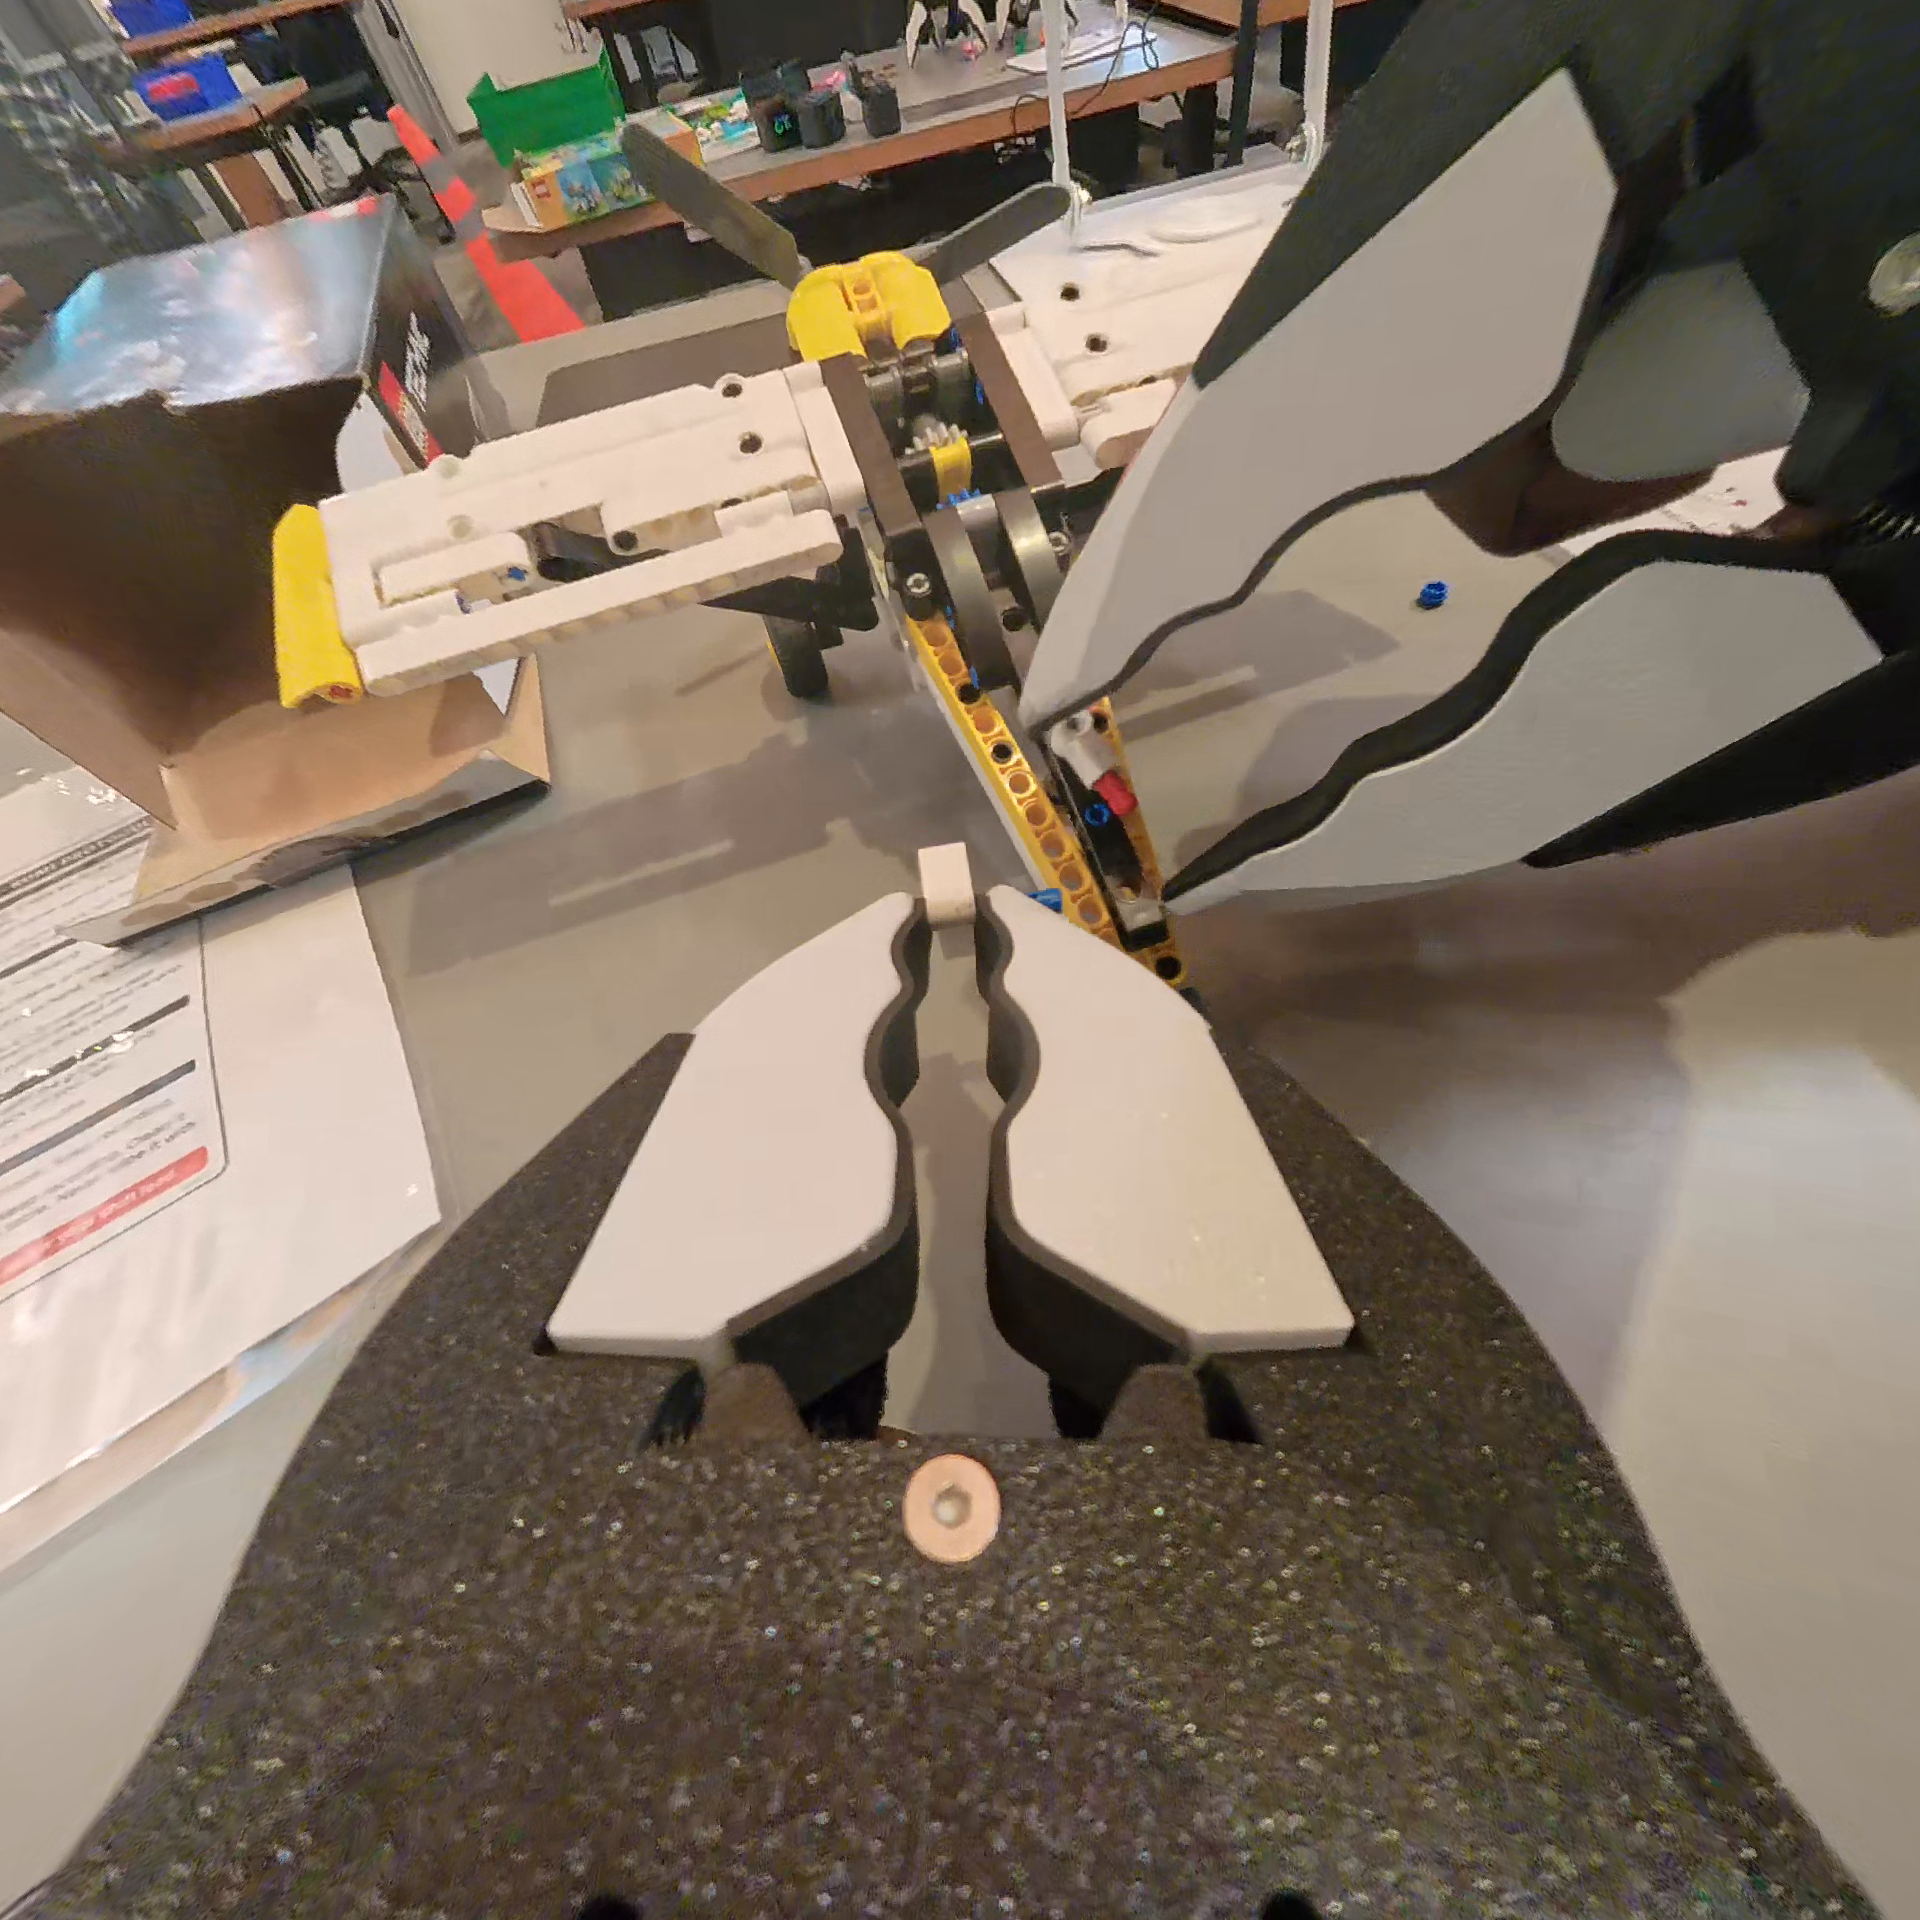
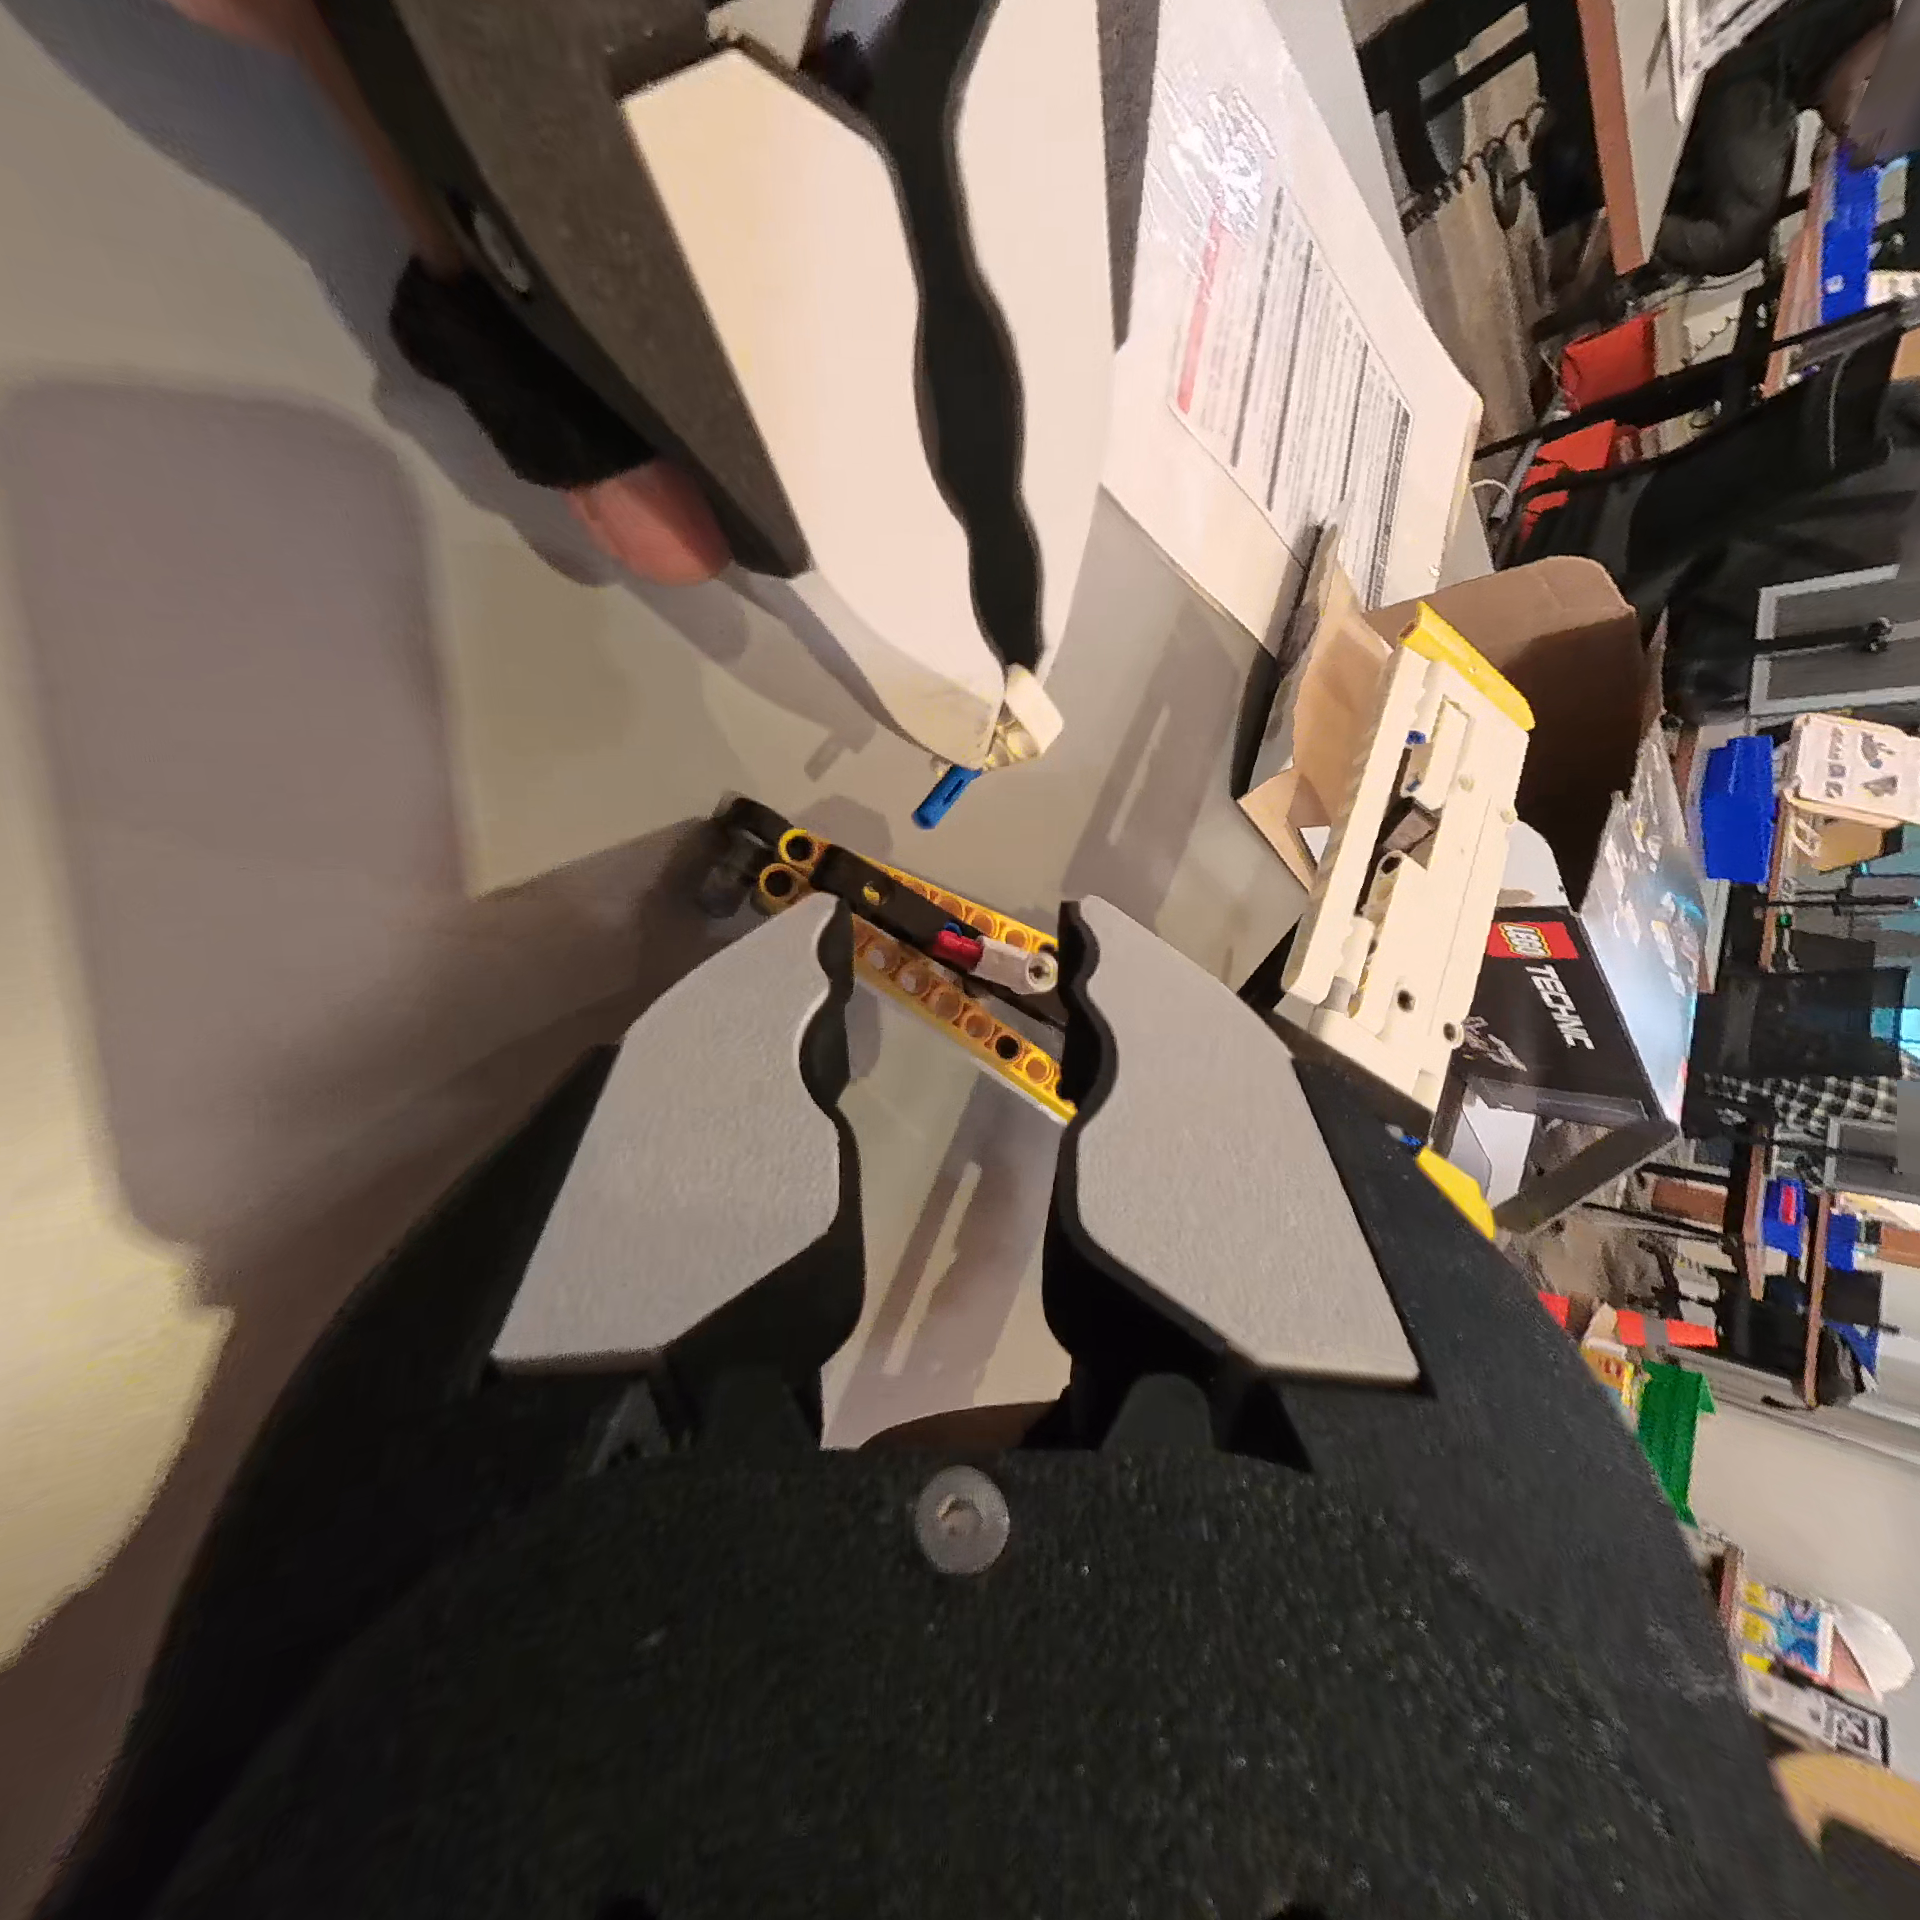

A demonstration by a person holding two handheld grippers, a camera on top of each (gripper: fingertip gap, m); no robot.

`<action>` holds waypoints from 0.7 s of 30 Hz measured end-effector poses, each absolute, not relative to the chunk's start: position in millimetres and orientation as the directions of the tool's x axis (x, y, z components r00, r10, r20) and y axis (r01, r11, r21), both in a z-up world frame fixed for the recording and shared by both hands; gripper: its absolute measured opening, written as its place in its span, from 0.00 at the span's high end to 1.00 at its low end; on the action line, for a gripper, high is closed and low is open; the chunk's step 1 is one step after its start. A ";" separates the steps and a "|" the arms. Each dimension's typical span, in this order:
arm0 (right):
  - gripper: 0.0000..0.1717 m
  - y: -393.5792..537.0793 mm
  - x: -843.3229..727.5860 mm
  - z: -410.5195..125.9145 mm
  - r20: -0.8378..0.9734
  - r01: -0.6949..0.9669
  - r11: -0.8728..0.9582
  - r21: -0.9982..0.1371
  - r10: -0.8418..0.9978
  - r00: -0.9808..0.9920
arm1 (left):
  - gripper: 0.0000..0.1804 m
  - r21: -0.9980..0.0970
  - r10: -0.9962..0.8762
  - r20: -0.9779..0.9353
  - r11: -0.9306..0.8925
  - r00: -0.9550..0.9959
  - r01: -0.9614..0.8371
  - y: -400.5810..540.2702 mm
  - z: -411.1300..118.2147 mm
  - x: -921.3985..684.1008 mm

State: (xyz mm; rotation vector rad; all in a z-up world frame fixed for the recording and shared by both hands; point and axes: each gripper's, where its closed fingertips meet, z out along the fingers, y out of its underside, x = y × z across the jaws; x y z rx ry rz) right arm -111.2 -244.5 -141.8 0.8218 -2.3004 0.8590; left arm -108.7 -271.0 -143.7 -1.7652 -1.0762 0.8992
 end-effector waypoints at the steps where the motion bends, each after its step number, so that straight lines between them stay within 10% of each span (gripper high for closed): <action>1: 0.78 -243.3 -110.2 -142.3 0.663 -0.691 0.612 -0.384 -0.339 -0.668 | 0.95 -0.919 0.919 -0.136 -0.257 0.370 0.299 -269.4 -143.3 -108.0; 21: 0.82 -243.7 -110.2 -147.3 0.707 -0.632 0.576 -0.519 -0.125 -0.696 | 0.95 -0.894 0.928 -0.063 -0.217 0.368 0.392 -261.3 -153.0 -105.9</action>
